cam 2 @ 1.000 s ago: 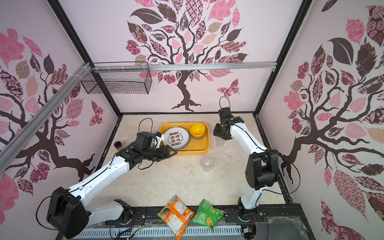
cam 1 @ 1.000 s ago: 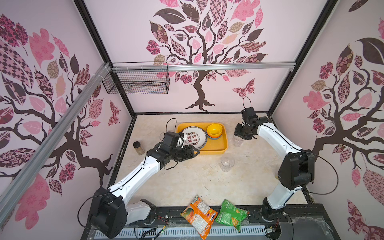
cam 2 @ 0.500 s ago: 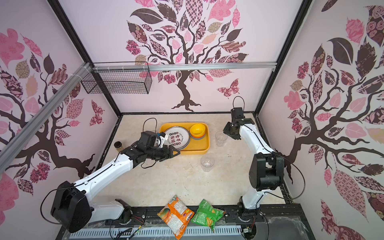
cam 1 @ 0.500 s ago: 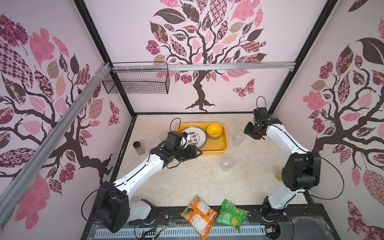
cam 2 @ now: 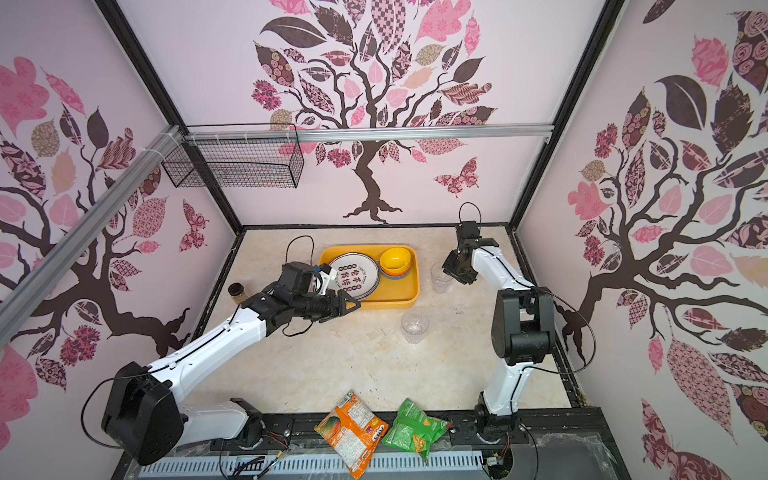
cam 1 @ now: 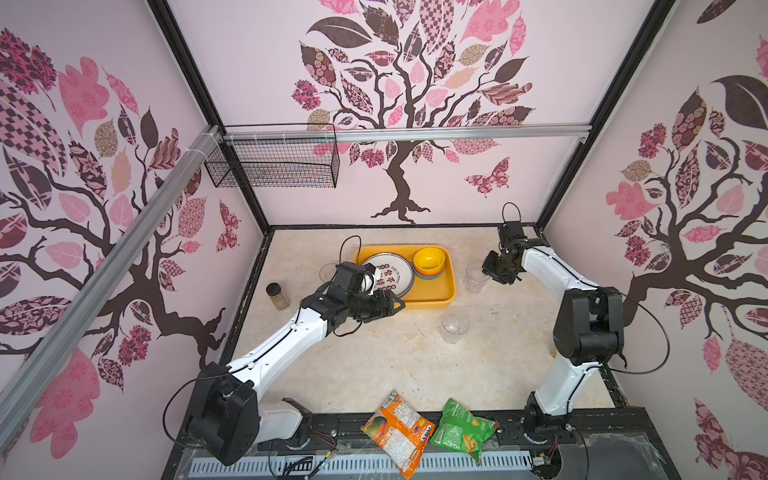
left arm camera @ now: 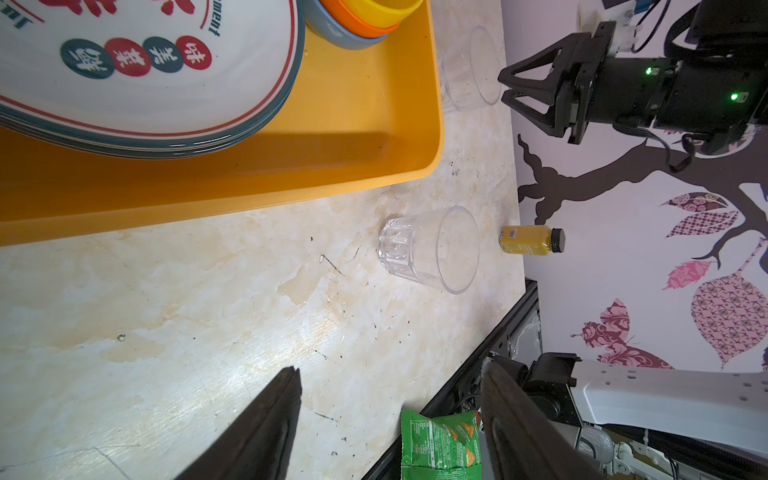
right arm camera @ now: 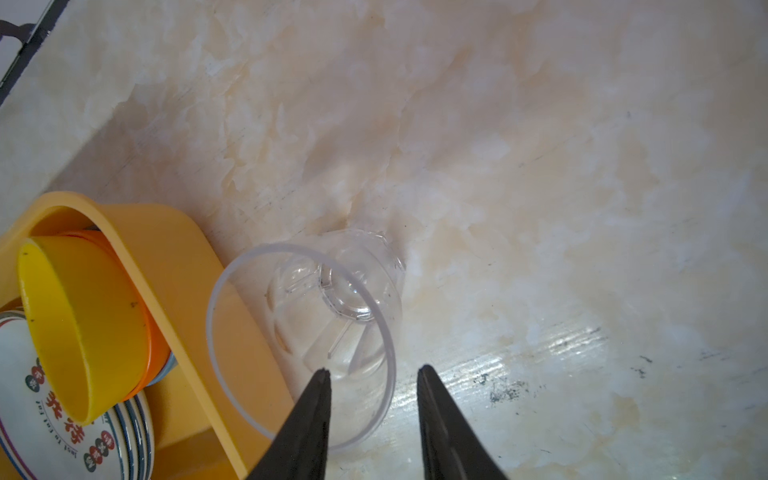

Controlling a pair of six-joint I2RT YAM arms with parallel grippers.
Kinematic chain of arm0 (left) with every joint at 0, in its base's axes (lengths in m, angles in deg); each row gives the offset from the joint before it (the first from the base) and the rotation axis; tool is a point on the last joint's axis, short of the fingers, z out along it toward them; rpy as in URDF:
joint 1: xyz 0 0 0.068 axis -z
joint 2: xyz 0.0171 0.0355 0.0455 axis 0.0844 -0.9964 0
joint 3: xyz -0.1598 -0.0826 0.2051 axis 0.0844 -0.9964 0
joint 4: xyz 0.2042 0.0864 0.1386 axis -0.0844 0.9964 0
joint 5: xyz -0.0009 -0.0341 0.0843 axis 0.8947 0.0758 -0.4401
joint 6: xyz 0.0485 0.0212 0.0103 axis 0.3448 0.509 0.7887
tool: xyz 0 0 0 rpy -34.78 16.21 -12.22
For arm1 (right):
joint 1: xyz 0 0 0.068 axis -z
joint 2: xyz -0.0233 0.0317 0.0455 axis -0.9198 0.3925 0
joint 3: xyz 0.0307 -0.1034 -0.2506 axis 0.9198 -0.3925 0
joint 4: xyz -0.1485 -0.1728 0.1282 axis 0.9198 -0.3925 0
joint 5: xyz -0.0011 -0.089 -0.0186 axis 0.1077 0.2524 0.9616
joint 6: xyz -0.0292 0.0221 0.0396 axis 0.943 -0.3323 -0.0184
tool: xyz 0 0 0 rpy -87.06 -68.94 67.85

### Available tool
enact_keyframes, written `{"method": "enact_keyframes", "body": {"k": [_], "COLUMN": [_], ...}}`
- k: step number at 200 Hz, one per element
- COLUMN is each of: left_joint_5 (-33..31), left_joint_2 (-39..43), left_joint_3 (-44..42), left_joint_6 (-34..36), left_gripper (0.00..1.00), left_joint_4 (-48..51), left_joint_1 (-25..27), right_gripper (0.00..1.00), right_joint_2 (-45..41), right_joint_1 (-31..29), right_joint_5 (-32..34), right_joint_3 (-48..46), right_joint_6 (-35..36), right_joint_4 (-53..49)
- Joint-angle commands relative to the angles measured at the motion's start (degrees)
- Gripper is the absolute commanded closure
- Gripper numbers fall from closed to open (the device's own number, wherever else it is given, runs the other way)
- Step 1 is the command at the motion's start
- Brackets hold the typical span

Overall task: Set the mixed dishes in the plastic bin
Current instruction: 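Grasp the clear plastic cup rim with the right gripper and lift it, then lower the clear cup into the bin beside the bowls with the right gripper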

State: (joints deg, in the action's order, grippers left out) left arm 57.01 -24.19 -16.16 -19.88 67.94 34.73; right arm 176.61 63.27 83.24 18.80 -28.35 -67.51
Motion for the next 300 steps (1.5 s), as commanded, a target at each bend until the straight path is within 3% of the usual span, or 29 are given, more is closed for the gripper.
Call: {"method": "enact_keyframes", "body": {"k": [1, 138, 300], "left_joint_5": [-0.96, -1.93, -4.88], "left_joint_2": [0.96, 3.02, 8.26], "left_joint_3": [-0.59, -3.74, -6.73], "left_joint_6": [0.60, 0.36, -0.44], "left_gripper": [0.29, 0.29, 0.29], "left_joint_4": [-0.77, -0.79, -0.19], "left_joint_1": [0.15, 0.15, -1.43], "right_gripper": [0.65, 0.96, 0.99], "right_joint_2": [3.12, 3.94, -8.88], "right_joint_1": [0.15, 0.12, -1.66], "right_joint_5": [-1.36, -2.45, -3.56], "right_joint_3": [0.91, 2.07, 7.06], "right_joint_6": [-0.15, 0.80, 3.34], "right_joint_4": [-0.76, -1.35, -8.71]}}
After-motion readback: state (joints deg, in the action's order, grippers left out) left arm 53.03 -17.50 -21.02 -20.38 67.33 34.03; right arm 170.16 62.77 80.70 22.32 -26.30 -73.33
